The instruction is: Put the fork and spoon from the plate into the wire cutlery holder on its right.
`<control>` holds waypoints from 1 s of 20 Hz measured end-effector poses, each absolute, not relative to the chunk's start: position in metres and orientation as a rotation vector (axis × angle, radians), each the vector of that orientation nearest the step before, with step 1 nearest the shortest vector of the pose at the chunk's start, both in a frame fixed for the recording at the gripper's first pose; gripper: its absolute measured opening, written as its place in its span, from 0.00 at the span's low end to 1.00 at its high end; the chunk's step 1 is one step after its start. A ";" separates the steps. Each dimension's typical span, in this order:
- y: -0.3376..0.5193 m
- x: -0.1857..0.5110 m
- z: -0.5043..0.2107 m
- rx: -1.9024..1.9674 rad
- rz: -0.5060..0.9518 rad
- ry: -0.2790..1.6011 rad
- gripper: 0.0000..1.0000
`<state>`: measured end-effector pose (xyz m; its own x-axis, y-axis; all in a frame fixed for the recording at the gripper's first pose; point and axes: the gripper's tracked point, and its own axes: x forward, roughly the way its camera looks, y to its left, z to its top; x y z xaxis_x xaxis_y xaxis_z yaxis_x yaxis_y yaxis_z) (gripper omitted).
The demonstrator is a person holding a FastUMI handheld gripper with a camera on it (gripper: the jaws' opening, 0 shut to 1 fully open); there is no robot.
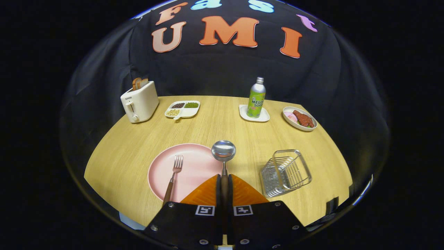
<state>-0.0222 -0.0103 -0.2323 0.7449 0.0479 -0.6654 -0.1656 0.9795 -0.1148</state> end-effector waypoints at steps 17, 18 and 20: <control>-0.122 -0.042 -0.212 -0.191 0.048 0.983 0.05; -0.123 -0.042 -0.212 -0.203 0.052 1.008 0.05; -0.130 -0.038 -0.214 -0.251 0.061 1.059 0.05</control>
